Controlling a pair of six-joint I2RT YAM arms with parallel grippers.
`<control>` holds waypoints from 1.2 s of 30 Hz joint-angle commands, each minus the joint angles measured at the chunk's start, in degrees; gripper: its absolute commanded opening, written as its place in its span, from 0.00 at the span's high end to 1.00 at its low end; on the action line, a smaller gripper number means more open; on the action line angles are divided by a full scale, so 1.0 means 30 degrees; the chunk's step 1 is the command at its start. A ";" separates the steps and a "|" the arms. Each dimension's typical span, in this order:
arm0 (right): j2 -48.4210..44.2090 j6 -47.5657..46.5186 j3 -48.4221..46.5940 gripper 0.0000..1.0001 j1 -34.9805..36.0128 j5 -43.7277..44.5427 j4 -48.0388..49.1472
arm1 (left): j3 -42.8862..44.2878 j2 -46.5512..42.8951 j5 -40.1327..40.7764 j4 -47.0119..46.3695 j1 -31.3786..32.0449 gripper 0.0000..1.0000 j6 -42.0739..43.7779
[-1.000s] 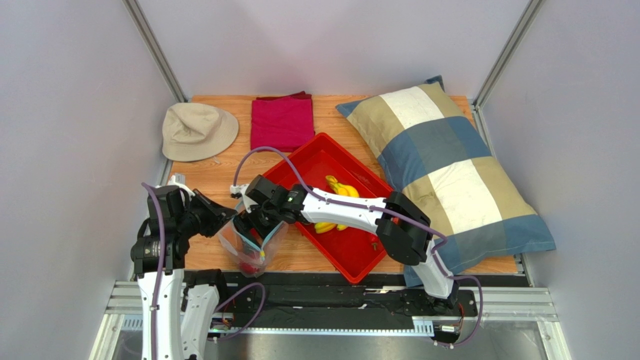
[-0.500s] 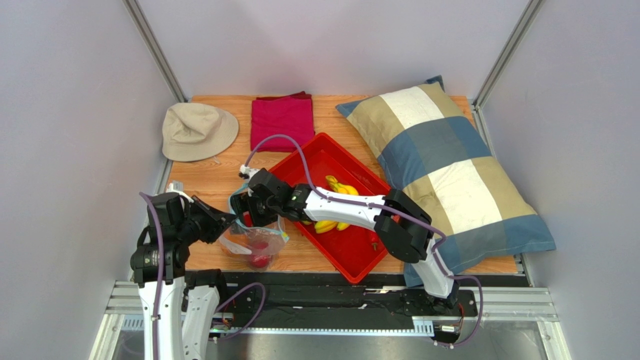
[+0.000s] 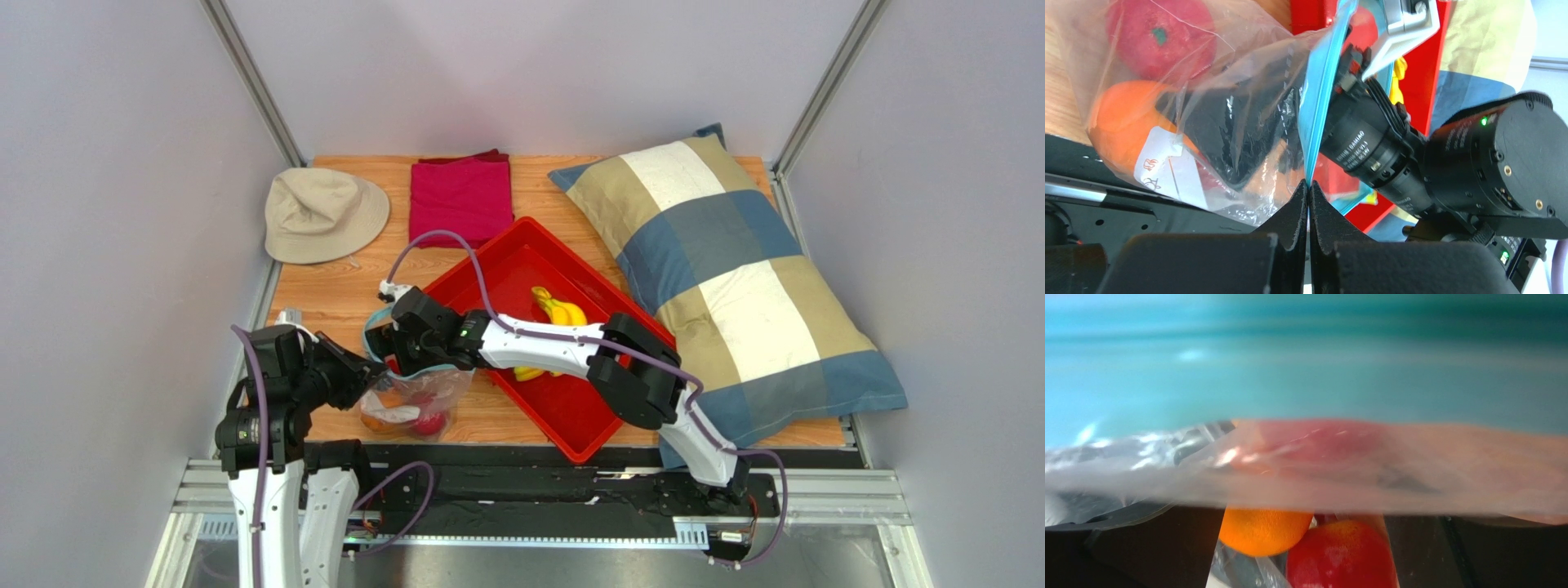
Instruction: Open the zip-top bag and remove the fake food
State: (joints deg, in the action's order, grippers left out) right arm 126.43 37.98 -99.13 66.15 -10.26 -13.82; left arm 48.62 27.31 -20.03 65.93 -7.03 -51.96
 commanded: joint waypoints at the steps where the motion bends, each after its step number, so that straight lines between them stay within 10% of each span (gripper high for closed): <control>1: 0.1360 -0.0764 -0.1875 0.03 0.0040 0.1370 -0.0139 | -0.0473 -0.0693 0.0027 0.1195 0.0057 1.00 0.0212; 17: 0.3766 -0.3602 -0.4251 0.04 -0.0019 0.1839 -0.0724 | -0.1090 -0.1106 0.0613 0.1666 0.0057 1.00 0.0329; 36: -0.2708 -0.8848 -0.2289 1.00 -0.0429 0.0489 -0.8042 | 0.0227 0.0213 0.1553 -0.0617 0.0086 1.00 0.1296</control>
State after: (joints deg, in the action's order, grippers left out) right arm 121.40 15.97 -104.40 65.28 -10.07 -29.47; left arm 45.74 27.22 -15.66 67.70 -6.87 -50.15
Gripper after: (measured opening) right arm 0.710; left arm 0.000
